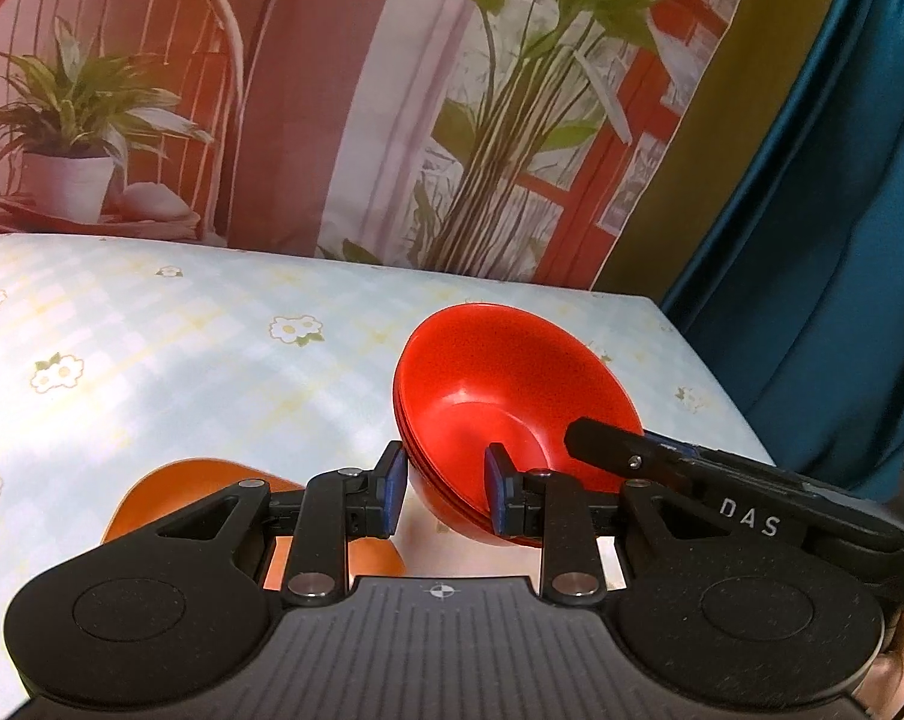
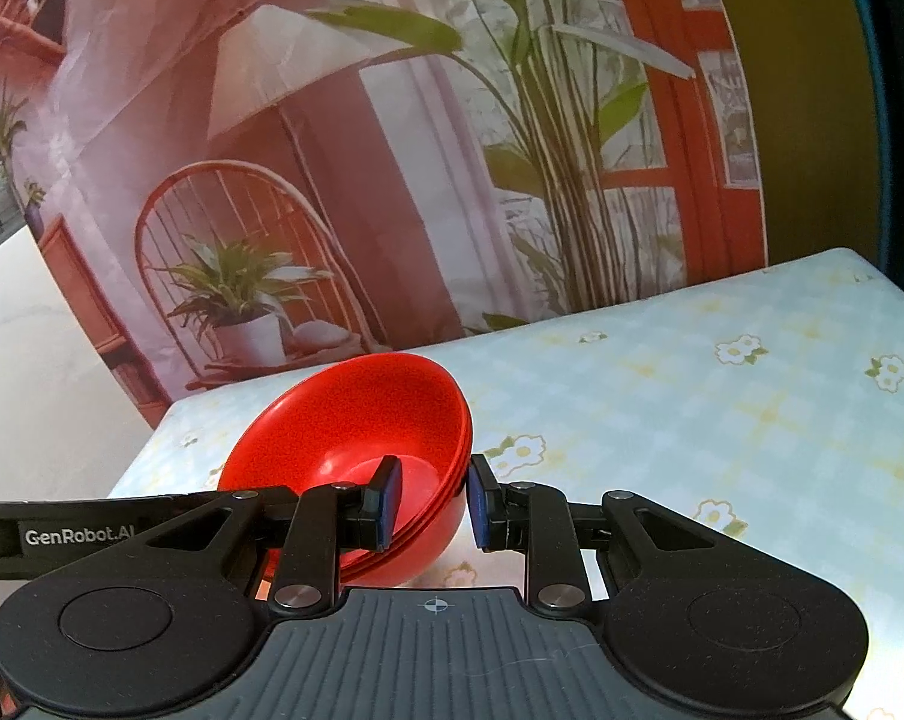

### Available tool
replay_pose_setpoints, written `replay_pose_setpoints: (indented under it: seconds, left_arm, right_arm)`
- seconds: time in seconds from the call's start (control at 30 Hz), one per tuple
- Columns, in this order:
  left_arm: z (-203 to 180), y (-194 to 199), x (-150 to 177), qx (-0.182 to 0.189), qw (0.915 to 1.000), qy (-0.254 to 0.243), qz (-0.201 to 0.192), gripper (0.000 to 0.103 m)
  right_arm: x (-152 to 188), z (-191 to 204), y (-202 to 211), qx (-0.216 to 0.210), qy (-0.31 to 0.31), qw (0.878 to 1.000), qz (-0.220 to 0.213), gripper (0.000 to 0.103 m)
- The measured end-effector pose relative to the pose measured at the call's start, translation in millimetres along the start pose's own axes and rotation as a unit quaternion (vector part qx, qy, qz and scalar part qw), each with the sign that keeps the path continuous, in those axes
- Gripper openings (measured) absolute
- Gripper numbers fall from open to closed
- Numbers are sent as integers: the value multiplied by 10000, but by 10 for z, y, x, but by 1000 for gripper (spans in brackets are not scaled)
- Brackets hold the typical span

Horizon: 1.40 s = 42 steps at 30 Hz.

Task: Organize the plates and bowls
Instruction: 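Grip the nested red bowls' rim with the left gripper and carry toward the orange plate, then lower the nested red bowls onto the orange plate with the left gripper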

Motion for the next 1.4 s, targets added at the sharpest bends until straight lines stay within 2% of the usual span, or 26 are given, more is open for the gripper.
replay_pose_setpoints:
  seconds: [0.43,0.7,0.83,1.13,1.4]
  left_arm:
    - [119,336,164,-105,9998,30,-171,30]
    - [395,565,257,-165,9990,320,-265,29]
    - [529,629,312,-318,9980,458,-282,29]
    - [765,623,498,-465,9963,704,-176,29]
    - [839,554,550,-647,9953,703,-163,29]
  right_arm:
    - [84,364,159,-94,266,9996,-78,23]
    - [160,677,109,-269,481,9985,50,23]
    - [245,848,12,-356,606,9974,137,23]
    - [454,1040,-220,-467,714,9954,444,23]
    - [554,1091,-398,-412,816,9938,629,23]
Point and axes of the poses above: each gripper's, at about its wrist camera, not at the fingertips, and y roughly against the way its jaws point, z to its left, x to its underside, the point moved 5 cm from there along -y, roughly the way its jaws point, and after that the axes turned 7 degrees about z, right-handed, at the moved point
